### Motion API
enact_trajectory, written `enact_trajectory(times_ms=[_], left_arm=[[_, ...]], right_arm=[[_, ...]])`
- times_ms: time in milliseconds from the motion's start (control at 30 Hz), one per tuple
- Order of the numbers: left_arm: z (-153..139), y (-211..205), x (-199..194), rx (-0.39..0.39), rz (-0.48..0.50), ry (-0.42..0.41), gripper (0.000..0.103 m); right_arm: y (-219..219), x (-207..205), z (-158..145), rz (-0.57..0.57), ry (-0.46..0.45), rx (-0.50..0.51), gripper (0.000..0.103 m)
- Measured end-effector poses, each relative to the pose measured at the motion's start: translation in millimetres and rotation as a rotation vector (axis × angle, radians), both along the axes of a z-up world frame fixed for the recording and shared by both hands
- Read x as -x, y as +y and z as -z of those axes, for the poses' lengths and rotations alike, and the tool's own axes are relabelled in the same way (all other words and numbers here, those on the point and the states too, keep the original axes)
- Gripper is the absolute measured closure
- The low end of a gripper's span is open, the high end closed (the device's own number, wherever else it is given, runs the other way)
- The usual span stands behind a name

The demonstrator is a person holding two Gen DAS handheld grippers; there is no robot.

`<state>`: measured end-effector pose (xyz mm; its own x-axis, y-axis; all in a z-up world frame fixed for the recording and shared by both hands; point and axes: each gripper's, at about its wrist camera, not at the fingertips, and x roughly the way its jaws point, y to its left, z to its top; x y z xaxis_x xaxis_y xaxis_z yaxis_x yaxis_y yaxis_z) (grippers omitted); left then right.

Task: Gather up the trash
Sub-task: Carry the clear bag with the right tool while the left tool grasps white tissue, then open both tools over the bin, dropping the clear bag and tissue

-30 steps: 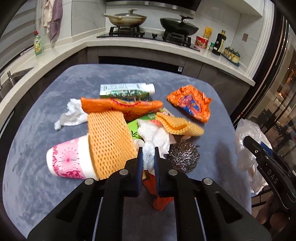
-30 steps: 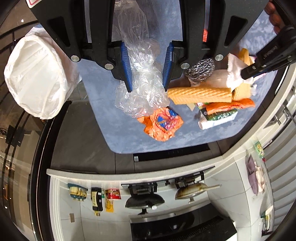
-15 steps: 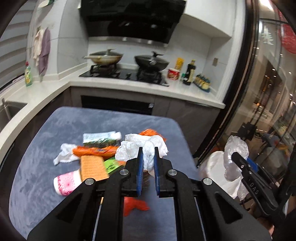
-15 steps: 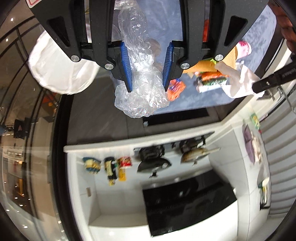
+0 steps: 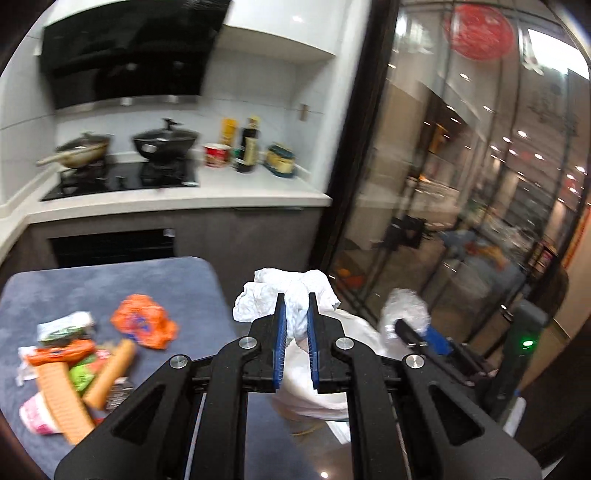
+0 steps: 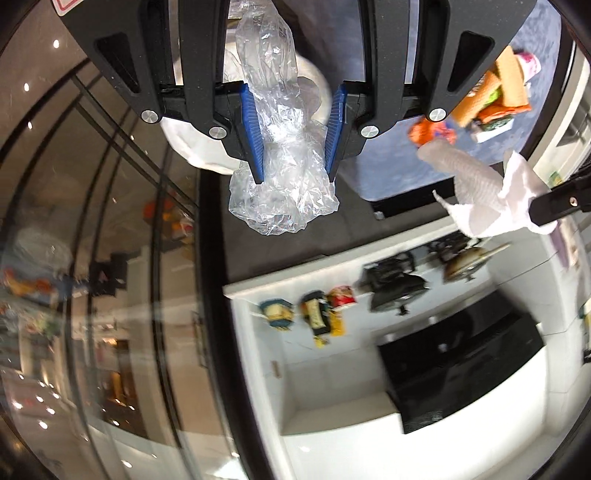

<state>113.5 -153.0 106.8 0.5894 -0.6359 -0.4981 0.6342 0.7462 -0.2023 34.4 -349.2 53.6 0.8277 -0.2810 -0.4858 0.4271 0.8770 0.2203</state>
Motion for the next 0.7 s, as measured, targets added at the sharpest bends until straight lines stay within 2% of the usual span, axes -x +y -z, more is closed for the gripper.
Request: enact_trajectory(times_ms=[267,467,700], left_arm=[[28.1,-77.0,-1.6,-0.063,0.101,0.023,0.093],[60.6,-109.7,-15.4,-0.108,0.137,0.102,0.093],[92.7,-136.9,-33.1,-0.164,0.153,0.144,0.093]], right_arm=[[-50.4,-12.6,37.3,0.042,0.089,-0.053,0.073],[-71.1,-26.5,67.0,0.04,0.144,-0.11,0.073],[-81.4,-41.7,88.9,0.037,0.2,-0.133,0.07]])
